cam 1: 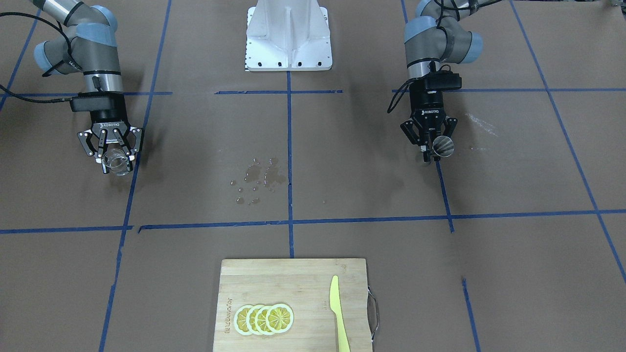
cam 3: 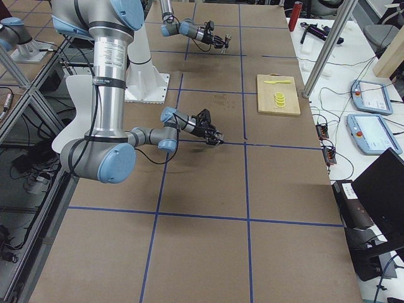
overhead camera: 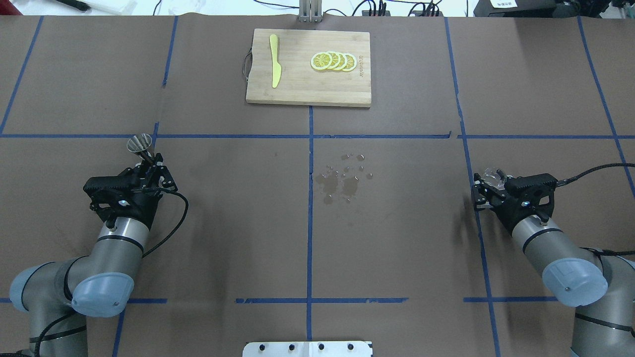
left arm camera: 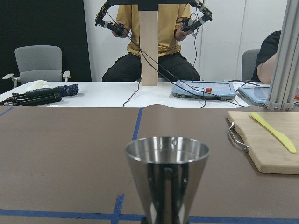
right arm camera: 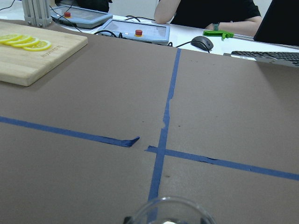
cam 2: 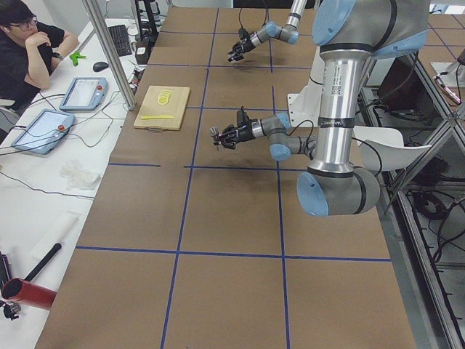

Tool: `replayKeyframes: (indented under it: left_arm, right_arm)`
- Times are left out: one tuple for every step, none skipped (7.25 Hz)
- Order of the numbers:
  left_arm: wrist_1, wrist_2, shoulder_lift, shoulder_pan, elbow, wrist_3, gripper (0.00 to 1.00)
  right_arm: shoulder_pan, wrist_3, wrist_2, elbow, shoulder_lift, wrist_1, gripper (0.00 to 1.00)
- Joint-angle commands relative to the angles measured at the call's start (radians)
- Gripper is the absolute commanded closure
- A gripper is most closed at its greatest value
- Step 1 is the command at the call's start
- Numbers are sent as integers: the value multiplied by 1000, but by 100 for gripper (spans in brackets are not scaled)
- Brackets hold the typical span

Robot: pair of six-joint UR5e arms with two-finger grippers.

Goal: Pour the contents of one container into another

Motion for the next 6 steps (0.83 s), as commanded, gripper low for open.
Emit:
replayKeyframes:
  left_arm:
    - [0,-17,-9,5,-1,6,100]
    - [2,-64,-58,11,2,12,100]
    - [3,-72,-129,16,11,100,100]
    - [-1,-72,-201,16,10,268,100]
    - [0,-78,-264,18,10,308,100]
    - [-2,-142,-289,21,10,322,100]
  right_arm:
    - [45,-49,61,54,2,0,100]
    - [52,-64,72,85,3,-2,100]
    - [55,-121,86,118,9,-2,100]
    - [58,-159,110,143,15,-3,100]
    - [71,-164,153,146,51,-5,100]
    - [90,-214,178,145,88,-12,100]
